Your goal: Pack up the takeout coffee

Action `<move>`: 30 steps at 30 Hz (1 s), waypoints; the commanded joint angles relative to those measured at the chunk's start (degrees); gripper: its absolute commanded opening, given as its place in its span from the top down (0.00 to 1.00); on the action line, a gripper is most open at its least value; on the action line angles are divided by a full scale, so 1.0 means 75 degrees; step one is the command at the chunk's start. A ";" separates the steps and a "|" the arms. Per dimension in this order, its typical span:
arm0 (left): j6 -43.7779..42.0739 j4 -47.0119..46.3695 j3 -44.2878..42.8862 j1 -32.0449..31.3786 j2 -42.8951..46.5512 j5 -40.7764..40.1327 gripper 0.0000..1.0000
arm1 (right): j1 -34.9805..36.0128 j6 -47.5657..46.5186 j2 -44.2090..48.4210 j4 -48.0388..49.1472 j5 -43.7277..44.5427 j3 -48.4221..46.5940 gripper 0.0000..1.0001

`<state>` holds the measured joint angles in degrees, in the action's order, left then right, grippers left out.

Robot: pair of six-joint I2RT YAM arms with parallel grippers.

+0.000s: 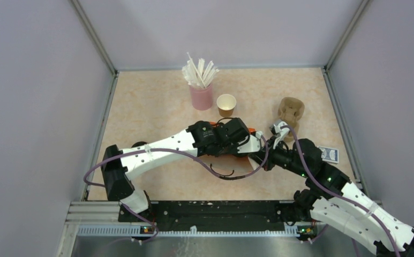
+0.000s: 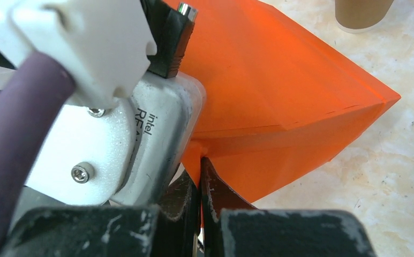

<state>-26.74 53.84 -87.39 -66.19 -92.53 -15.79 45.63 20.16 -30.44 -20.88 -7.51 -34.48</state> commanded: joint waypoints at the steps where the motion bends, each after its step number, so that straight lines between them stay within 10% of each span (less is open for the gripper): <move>1: 0.0062 -0.0031 0.0044 -0.0186 0.0073 0.0399 1.00 | 0.0070 0.0001 -0.0009 0.0323 -0.0147 -0.0071 1.00; 22: 0.0112 -0.1475 0.1509 -0.0252 0.0190 -0.0921 1.00 | 0.0070 -0.0052 -0.0008 0.0179 -0.0157 -0.0198 1.00; 30: 0.0412 -0.1109 0.0693 -0.0490 0.0923 -0.0918 0.82 | 0.0071 0.0116 -0.0082 0.0063 0.0011 -0.0262 1.00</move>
<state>-24.08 43.40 -78.35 -68.42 -89.82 -22.44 45.74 19.68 -31.18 -24.75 -6.94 -34.50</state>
